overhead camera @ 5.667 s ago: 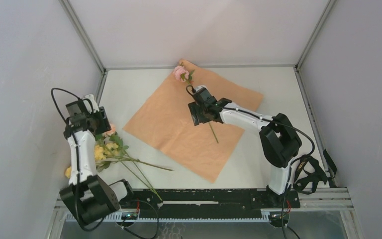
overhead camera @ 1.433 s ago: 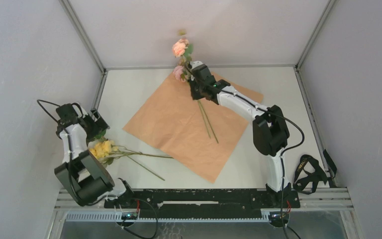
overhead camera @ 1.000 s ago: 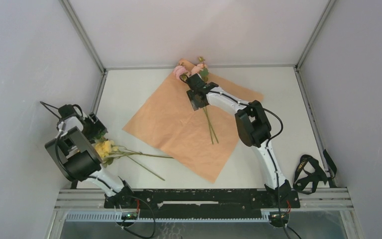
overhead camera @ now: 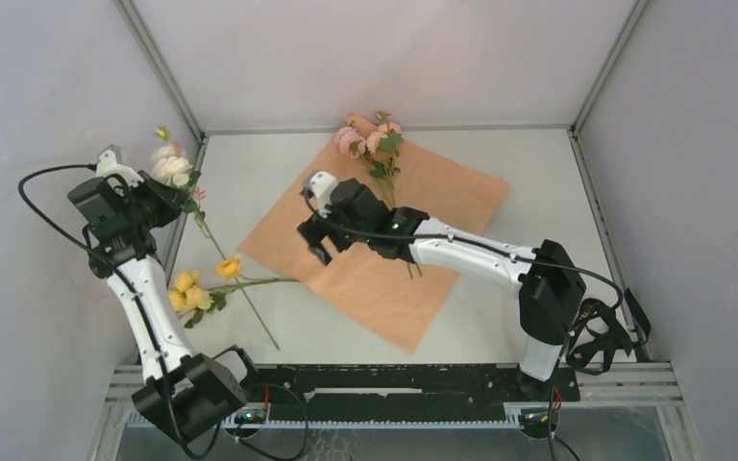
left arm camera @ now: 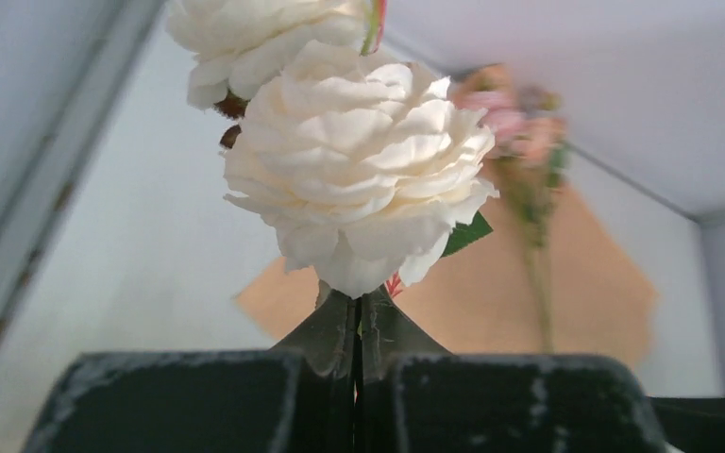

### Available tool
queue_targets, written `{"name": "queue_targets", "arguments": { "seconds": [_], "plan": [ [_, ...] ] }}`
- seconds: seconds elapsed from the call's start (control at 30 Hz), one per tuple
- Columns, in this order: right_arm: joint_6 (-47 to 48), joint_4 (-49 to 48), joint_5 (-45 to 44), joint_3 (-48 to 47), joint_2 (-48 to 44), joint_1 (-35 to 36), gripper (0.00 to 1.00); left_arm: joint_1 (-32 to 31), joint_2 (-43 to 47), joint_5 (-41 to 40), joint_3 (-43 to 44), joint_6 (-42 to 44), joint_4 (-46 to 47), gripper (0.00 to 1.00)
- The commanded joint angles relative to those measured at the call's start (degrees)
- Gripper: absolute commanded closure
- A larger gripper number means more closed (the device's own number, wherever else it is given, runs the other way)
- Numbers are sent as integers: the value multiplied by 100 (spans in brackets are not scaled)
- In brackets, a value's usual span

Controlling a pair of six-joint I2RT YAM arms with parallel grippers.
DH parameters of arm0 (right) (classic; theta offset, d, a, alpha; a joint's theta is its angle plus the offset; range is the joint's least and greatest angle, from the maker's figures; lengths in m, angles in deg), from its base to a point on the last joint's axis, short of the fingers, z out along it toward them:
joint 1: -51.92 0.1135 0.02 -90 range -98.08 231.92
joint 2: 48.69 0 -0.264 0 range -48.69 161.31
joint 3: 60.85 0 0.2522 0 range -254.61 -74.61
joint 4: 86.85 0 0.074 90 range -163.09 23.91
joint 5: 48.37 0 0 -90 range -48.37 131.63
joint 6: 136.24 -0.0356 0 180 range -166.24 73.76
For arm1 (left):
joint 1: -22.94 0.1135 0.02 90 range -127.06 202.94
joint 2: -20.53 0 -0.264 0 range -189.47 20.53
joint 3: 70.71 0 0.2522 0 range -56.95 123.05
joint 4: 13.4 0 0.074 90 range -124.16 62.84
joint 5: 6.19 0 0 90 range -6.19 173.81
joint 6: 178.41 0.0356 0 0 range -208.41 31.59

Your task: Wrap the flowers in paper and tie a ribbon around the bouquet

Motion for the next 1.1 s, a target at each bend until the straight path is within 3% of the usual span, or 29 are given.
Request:
{"name": "queue_targets", "arguments": {
  "seconds": [0.0,0.17,0.37,0.5,0.57,0.7,0.73,0.83,0.87,0.93,1.07],
  "plan": [
    [49,-1478,1851,-178,-189,400,1,-254,194,1880,640,-886,123,100],
    [-646,-2417,2400,-635,279,518,0,-865,258,2459,813,-1528,132,100],
    [-1295,-2945,2314,-1015,956,549,0,-1037,362,2481,1189,-1364,-246,100],
    [-1631,-3079,2144,-1363,1357,515,7,-1040,410,2465,1185,-1237,-436,100],
    [-1776,-3026,2174,-1558,1552,491,26,-1040,412,2394,1179,-1150,-516,100],
    [-2089,-3109,2398,-1760,1716,456,96,-1040,392,1962,1219,-784,-741,99],
    [-2133,-3179,2413,-1794,1722,453,100,-1045,370,1798,1225,-653,-799,88],
    [-2188,-3132,2689,-2139,1762,374,100,-1042,289,1231,1175,-235,-1004,34],
    [-2206,-3068,2760,-2283,1762,318,100,-1040,257,992,1163,-114,-1090,23],
    [-2221,-2940,2864,-2550,1688,175,100,-1028,199,569,1140,211,-1249,12],
    [-2014,-1901,3215,-3172,1484,-285,100,-877,17,182,1127,581,-1550,1]
  ]
}}
